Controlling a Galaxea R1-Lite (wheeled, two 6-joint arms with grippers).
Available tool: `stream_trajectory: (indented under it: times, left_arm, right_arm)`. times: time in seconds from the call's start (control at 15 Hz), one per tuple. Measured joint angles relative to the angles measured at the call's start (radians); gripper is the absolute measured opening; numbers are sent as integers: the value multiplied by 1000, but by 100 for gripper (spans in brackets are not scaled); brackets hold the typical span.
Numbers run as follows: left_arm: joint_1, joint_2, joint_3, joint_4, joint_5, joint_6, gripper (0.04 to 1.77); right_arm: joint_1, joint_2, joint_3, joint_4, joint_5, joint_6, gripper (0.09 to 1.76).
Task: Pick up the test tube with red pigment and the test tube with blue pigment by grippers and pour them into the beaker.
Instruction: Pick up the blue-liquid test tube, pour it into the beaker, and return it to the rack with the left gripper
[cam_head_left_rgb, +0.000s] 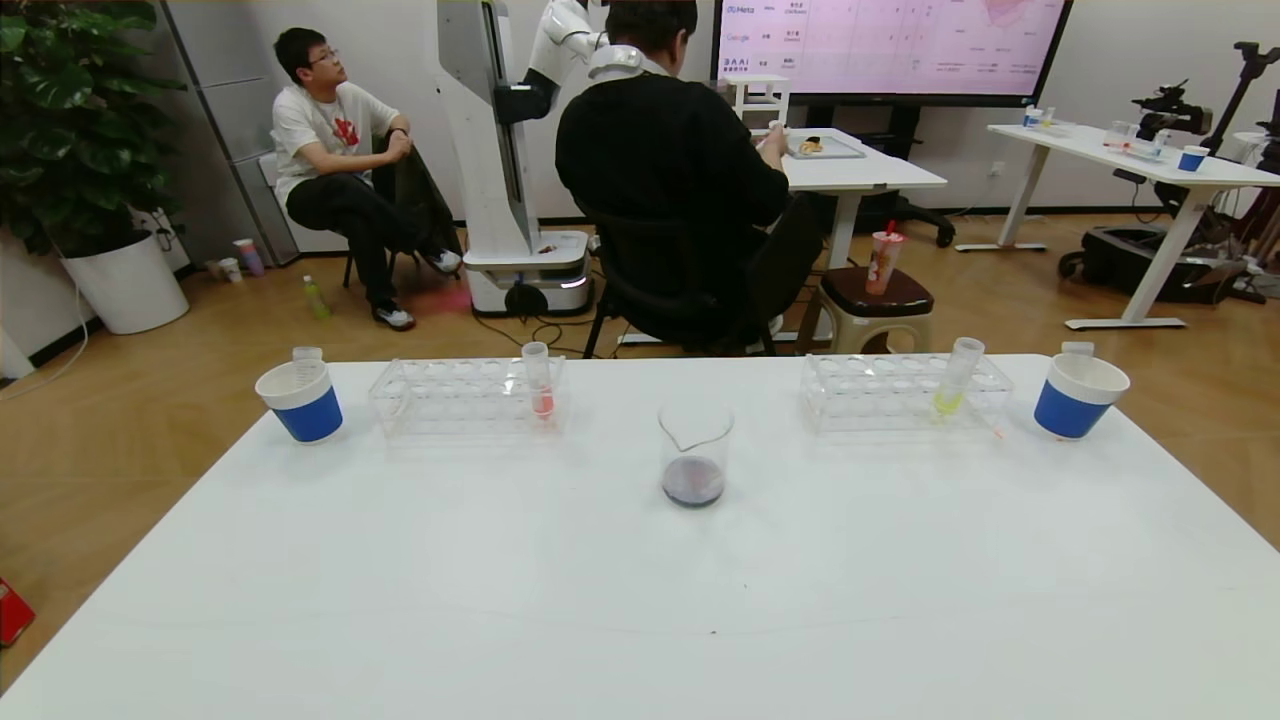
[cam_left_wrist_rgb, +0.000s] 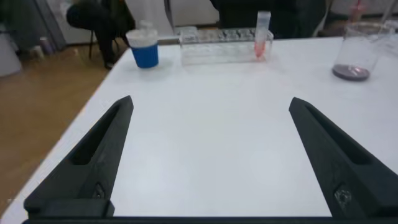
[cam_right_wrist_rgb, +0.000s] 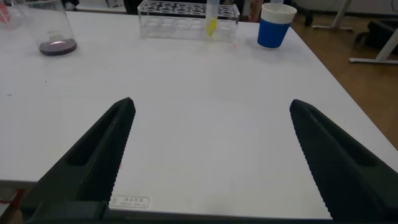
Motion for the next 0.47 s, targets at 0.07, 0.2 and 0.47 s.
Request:
stream_trajectory:
  times: [0.07, 0.2, 0.47]
  left_arm:
    - [0, 0, 15, 59, -11, -4, 175]
    - [0, 0, 27, 41, -19, -3, 175]
    - [1, 0, 34, 35, -6, -26, 175]
  right_arm:
    - [0, 0, 0, 0, 0, 0, 174]
    - [0, 0, 0, 0, 0, 0, 174]
    - [0, 0, 0, 0, 0, 0, 174]
